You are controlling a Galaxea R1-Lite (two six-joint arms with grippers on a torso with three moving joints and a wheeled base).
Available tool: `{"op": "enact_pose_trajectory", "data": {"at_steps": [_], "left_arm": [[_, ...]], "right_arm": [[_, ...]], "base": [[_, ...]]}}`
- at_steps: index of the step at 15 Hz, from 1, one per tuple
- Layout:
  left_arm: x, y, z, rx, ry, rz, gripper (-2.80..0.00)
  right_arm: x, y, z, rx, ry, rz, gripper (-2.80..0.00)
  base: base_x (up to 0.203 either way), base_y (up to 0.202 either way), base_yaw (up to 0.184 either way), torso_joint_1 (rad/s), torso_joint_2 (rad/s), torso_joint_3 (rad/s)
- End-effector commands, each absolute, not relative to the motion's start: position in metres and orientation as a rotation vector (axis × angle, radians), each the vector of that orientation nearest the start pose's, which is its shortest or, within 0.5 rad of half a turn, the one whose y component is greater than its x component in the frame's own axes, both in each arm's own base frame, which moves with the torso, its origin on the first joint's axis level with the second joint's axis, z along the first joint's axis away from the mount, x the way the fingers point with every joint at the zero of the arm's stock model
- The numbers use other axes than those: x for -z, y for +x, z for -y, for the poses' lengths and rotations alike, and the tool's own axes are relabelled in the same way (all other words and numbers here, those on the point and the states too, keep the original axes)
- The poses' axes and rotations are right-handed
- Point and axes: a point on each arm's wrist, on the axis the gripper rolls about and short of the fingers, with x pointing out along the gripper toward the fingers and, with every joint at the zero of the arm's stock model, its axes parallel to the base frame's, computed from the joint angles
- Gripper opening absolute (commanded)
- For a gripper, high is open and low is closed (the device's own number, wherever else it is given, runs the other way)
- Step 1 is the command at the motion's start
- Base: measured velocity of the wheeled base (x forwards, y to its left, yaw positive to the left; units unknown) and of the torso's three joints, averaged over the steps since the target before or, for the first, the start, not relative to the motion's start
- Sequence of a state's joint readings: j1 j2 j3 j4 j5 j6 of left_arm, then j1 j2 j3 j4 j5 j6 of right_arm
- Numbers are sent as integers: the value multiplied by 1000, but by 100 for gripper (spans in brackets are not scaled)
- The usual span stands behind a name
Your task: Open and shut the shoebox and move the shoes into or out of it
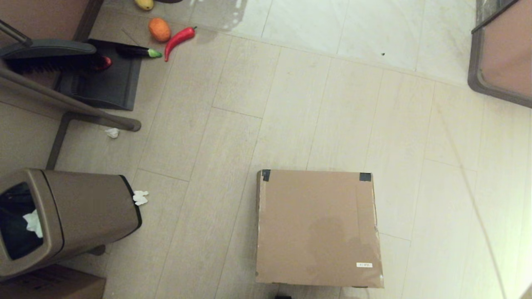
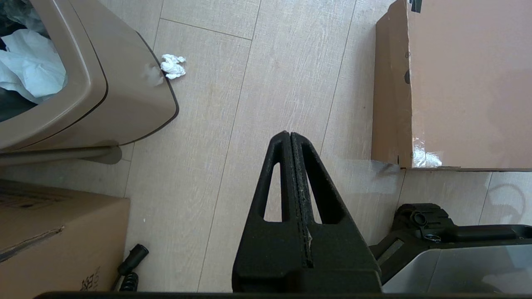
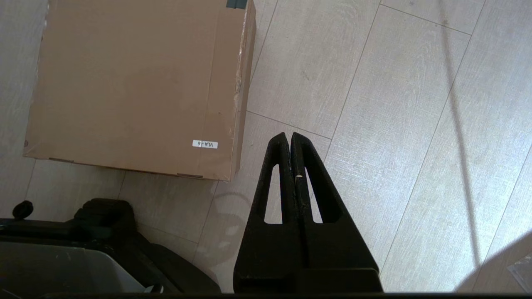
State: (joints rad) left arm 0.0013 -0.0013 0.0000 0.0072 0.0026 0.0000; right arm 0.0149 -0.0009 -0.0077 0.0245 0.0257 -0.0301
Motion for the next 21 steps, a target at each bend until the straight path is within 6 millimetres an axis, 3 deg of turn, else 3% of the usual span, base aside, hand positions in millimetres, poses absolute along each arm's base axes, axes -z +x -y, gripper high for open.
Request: {"op": "enact_pose_trajectory", "data": {"at_steps": [1,21], "left_arm": [[-75,-23,0,-5,0,-7,-280],[-75,-23,0,-5,0,-6,-280]], "right_arm": [[-75,-24,0,-42,-31,-15,-280],[-75,-24,0,-42,-31,-15,-280]], "base": [[0,0,0,0,0,0],[0,0,0,0,0,0]]}}
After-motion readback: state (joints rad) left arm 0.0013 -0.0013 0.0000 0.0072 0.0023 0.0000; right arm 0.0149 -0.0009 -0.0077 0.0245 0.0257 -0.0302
